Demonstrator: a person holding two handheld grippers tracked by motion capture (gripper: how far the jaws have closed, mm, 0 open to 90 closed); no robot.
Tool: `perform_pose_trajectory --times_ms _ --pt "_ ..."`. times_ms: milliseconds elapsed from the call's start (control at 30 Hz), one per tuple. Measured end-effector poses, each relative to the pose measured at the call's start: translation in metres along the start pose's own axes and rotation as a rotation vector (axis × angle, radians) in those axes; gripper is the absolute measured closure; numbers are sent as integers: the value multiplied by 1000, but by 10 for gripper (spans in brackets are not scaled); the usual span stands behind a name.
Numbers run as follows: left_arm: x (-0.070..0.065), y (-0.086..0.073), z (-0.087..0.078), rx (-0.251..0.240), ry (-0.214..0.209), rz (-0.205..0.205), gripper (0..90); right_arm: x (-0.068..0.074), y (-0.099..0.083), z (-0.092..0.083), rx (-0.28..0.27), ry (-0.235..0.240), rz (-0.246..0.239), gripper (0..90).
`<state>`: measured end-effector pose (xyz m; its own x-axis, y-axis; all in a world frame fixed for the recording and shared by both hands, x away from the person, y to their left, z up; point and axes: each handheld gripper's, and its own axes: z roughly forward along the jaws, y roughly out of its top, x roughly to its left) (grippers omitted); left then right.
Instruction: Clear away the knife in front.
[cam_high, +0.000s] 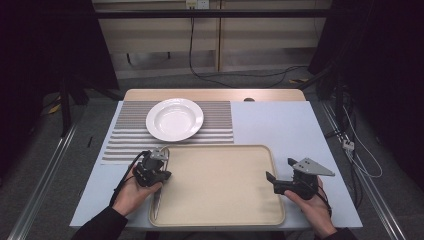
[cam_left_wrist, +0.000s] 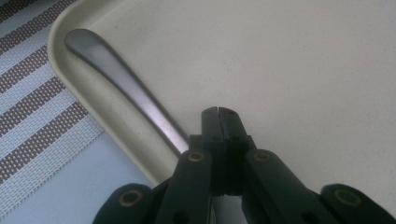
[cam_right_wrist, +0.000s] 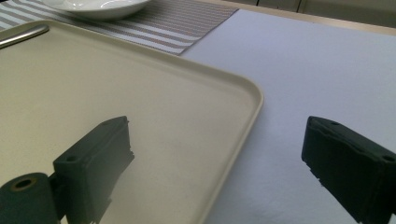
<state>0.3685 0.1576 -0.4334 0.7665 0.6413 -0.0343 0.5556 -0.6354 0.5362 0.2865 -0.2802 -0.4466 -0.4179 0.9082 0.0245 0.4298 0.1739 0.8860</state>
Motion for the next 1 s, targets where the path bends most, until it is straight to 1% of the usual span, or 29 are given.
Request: perform_pose_trajectory --times_ms 100,167,200,267,300,367,400,433,467,533,567,600,667,700,733,767,800,833,867,900,967,1000 --pt "0 -2 0 -18 -1 -7 900 0 0 0 -2 1 -2 80" --pt "1 -4 0 -30 -12 -14 900 0 0 0 -2 2 0 80" --pt "2 -5 0 -40 -19 -11 900 0 0 0 -2 1 0 80" --pt "2 -7 -2 -72 -45 -7 899 0 0 0 -2 3 -1 80" --pt "1 -7 -4 -88 -36 -5 876 0 0 0 -3 3 -1 80" --pt "0 -9 -10 -126 -13 -5 785 0 0 0 -4 3 -1 80" --pt "0 -11 -13 -150 -8 -12 735 0 0 0 -5 2 -2 79" --pt "0 -13 -16 -174 -4 -29 659 0 0 -1 -5 2 0 80" --pt "0 -15 -19 -199 10 -37 582 0 0 0 -5 1 1 80" --pt "-1 -20 -25 -237 30 -40 435 0 0 0 -6 3 1 79" --pt "0 -22 -28 -252 35 -42 386 0 0 0 -5 2 1 80" --pt "-1 -24 -30 -273 29 -50 338 0 0 0 -5 2 1 80" --pt "-1 -27 -32 -282 23 -75 255 0 0 0 -5 1 2 80" --pt "0 -29 -33 -282 24 -86 197 0 0 0 -5 1 1 80" --pt "-1 -30 -34 -281 41 -97 146 0 0 0 -5 0 1 80" --pt "-1 -32 -35 -285 42 -100 104 0 0 0 -4 0 1 79" --pt "-1 -35 -37 -293 46 -96 81 0 0 0 -5 0 1 80" --pt "-2 -38 -38 -300 36 -103 73 0 0 -1 -5 0 1 80" --pt "-1 -42 -40 -319 29 -116 73 0 0 -1 -6 0 1 80" --pt "0 -46 -42 -344 34 -127 71 0 0 -1 -5 0 2 80" --pt "1 -52 -45 -393 58 -143 68 0 0 -1 -6 -1 3 79" --pt "2 -55 -47 -405 63 -153 66 0 0 -1 -7 -1 3 79"
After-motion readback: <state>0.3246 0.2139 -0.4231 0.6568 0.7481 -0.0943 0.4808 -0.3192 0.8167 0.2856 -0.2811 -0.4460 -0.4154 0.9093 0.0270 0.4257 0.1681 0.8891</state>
